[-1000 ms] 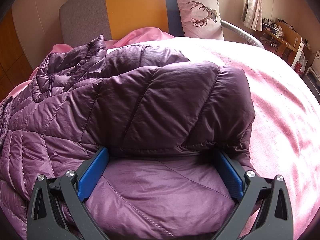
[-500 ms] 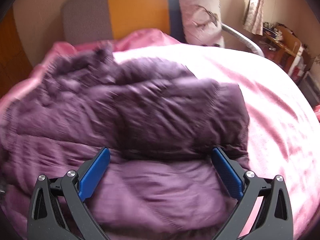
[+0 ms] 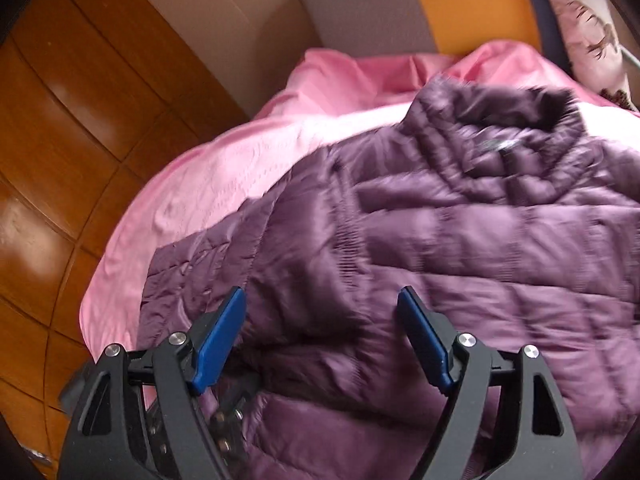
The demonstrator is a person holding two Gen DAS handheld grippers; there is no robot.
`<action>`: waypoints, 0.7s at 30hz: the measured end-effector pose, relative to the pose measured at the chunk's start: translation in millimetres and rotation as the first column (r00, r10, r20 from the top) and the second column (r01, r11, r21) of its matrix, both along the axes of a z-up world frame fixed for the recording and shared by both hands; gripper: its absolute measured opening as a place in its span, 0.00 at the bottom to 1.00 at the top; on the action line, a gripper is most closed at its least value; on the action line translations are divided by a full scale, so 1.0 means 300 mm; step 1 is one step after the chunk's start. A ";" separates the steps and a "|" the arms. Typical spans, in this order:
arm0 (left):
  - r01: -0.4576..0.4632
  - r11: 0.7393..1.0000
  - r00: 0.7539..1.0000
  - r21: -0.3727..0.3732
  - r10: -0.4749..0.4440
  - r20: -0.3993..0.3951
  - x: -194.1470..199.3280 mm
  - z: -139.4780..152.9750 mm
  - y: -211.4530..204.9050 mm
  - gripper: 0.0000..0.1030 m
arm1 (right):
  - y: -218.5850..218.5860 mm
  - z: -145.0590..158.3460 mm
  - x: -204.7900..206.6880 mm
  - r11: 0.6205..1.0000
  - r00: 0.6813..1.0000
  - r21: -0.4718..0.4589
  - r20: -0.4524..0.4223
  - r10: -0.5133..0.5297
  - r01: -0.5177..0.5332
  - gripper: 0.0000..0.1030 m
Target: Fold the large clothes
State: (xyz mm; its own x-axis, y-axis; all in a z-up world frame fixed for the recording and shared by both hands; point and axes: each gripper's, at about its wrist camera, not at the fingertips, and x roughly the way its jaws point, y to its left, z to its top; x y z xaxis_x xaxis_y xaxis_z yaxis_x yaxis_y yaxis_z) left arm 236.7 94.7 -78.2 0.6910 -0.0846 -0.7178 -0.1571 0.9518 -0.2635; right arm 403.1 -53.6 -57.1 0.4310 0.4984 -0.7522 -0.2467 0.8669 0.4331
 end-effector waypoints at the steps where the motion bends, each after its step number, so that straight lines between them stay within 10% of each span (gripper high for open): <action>1: 0.003 1.000 1.000 -0.001 -0.003 -0.001 0.002 -0.001 0.000 0.73 | 0.025 -0.014 0.011 1.000 1.000 -0.024 -0.010 -0.002 0.001 0.62; 6: 0.007 1.000 1.000 -0.009 -0.007 0.001 0.003 -0.005 0.004 0.74 | 0.068 0.003 0.014 0.996 1.000 -0.092 0.023 0.000 0.002 0.14; 21: -0.093 0.992 0.996 -0.081 0.094 0.008 -0.008 0.042 0.074 0.76 | -0.134 0.287 -0.095 0.987 0.954 -0.024 0.262 -0.145 0.157 0.08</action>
